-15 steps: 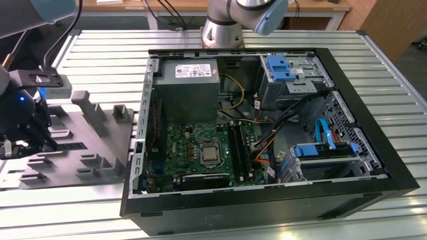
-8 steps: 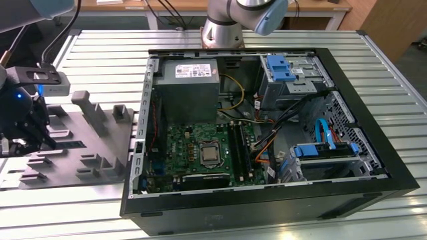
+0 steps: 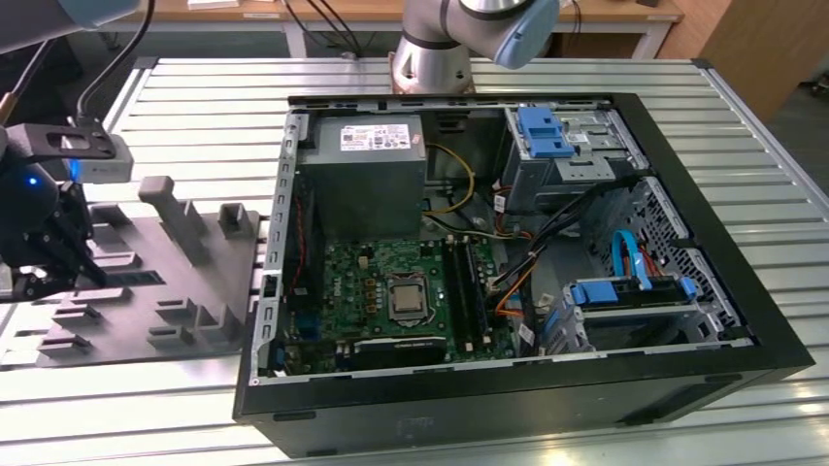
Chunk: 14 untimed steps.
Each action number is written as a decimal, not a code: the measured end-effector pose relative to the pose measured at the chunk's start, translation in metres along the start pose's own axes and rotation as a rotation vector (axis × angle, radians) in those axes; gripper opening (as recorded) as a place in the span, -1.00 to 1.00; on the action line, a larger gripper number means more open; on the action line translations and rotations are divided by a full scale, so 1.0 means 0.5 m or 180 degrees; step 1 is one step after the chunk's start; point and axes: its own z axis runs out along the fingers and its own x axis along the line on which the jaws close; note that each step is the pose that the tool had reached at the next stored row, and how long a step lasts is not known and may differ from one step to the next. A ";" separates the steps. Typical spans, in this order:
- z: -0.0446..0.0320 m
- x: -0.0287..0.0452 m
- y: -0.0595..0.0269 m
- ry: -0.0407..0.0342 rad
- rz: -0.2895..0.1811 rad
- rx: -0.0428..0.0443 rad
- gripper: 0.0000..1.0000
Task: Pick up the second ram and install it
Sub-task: 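Pick up the second ram and move it above second insertion slot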
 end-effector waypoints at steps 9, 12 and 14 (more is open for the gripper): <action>-0.013 -0.001 0.000 -0.0001 0.0000 0.0000 -0.73; -0.018 -0.001 0.000 -0.0001 0.0000 0.0000 -0.73; -0.022 -0.001 0.001 -0.0001 0.0000 0.0000 -0.73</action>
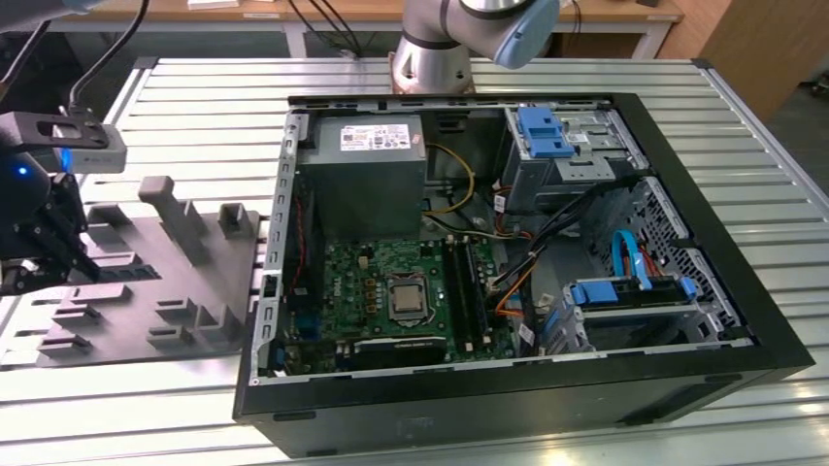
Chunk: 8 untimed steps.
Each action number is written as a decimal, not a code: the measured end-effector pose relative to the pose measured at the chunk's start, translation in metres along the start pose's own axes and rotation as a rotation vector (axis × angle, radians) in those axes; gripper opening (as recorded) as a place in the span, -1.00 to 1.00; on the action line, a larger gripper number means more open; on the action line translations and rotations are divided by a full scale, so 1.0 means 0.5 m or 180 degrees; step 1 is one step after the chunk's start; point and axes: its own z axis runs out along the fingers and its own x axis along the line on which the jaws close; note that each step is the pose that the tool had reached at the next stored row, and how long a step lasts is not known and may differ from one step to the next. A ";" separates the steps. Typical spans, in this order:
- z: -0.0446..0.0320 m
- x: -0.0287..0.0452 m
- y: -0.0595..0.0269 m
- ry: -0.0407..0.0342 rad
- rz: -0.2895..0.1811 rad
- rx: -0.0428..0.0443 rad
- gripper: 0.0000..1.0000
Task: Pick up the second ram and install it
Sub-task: 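Pick up the second ram and move it above second insertion slot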
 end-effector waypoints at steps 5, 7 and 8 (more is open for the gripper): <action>-0.011 0.000 0.000 0.0000 0.0000 0.0000 -0.73; -0.015 -0.001 0.000 0.0000 0.0000 0.0000 -0.73; -0.017 -0.001 0.000 0.0000 0.0000 0.0000 -0.73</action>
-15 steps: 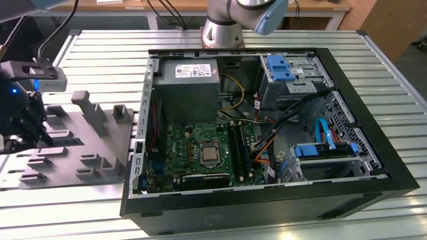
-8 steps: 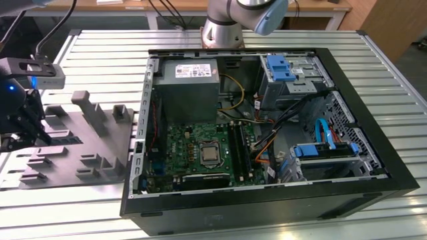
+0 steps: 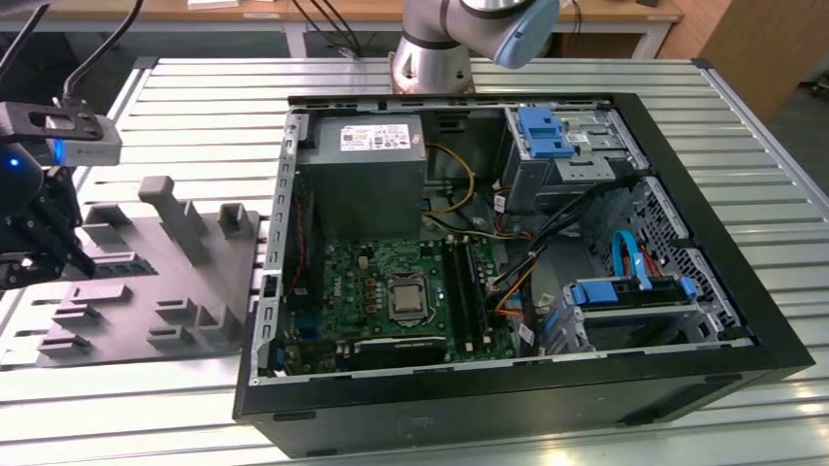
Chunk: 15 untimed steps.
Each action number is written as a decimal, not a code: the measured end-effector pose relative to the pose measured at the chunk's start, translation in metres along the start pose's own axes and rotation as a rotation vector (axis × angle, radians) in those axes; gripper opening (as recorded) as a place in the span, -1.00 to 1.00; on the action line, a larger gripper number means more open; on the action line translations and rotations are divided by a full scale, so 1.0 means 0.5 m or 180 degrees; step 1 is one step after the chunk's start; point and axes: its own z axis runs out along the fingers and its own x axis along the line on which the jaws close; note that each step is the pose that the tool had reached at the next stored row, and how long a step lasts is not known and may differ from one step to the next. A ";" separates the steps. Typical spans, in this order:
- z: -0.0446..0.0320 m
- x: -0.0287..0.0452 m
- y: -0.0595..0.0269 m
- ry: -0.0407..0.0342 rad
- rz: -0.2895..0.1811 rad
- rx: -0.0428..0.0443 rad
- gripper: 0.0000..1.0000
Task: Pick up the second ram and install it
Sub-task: 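Pick up the second ram and move it above second insertion slot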
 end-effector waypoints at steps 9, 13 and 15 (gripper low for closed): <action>-0.018 -0.001 0.001 -0.0001 0.0000 0.0000 -0.73; -0.027 -0.001 0.001 -0.0002 0.0000 0.0000 -0.73; -0.032 -0.001 0.001 -0.0002 0.0000 0.0000 -0.73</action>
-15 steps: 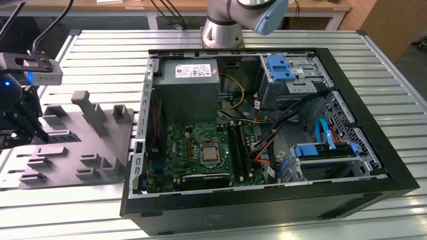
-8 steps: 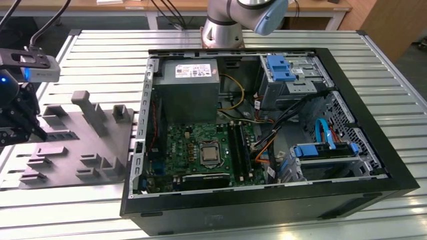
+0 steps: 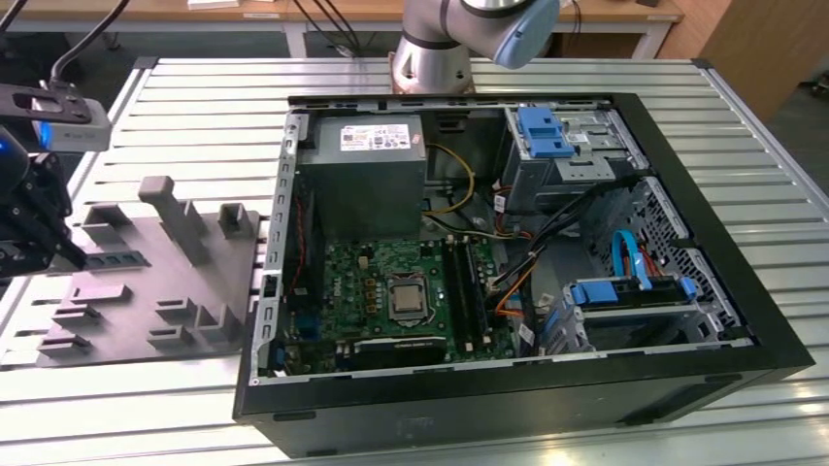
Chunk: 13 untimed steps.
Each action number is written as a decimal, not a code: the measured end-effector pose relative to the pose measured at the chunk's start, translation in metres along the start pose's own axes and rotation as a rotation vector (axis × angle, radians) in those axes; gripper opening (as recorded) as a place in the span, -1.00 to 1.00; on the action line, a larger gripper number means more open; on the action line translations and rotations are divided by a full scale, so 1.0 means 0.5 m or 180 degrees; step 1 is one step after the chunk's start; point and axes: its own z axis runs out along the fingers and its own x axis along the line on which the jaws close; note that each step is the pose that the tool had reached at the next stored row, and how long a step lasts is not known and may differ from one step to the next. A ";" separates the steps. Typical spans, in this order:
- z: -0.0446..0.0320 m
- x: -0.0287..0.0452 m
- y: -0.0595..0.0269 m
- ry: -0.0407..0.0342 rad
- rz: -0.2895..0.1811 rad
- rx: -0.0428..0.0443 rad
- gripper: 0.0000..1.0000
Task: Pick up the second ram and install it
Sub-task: 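Pick up the second ram and move it above second insertion slot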
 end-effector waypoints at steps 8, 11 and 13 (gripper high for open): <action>-0.019 -0.001 0.001 -0.0001 0.0000 0.0000 -0.73; -0.028 -0.001 0.001 -0.0002 0.0000 0.0000 -0.73; -0.034 -0.001 0.001 -0.0003 0.0000 0.0000 -0.73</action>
